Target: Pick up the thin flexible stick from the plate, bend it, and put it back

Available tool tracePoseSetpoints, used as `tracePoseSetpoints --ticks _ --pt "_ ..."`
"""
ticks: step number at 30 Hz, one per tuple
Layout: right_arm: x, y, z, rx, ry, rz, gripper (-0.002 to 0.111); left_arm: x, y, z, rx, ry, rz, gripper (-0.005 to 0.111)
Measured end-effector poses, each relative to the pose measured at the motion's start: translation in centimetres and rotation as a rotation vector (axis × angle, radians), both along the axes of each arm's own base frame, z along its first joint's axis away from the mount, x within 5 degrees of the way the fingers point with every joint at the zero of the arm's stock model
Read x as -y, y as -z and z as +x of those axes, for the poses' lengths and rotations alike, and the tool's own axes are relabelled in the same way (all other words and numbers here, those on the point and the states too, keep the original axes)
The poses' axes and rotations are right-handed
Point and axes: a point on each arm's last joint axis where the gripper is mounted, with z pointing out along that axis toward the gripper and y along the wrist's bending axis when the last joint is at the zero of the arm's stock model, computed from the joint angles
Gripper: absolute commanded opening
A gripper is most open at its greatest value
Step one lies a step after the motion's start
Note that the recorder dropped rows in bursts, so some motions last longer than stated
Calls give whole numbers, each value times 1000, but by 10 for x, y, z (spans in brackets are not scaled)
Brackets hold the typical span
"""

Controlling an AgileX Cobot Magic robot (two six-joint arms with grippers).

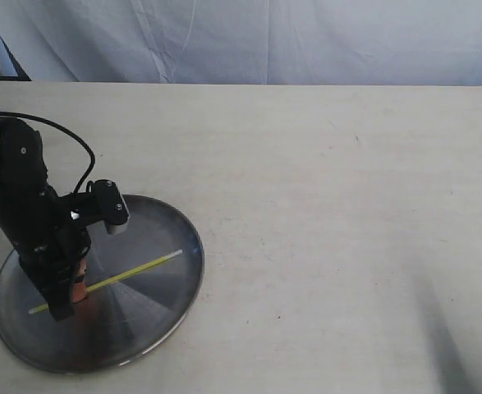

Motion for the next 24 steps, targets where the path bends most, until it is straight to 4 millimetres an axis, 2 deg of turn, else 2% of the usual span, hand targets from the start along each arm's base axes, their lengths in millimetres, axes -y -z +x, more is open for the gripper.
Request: tracePoseSetpoints --ticks 13,24 --pt "0 0 0 0 0 0 0 0 -7 -2 1 -21 -12 0" --pt "0 0 0 0 0 0 0 1 -40 -10 57 -44 -69 0"
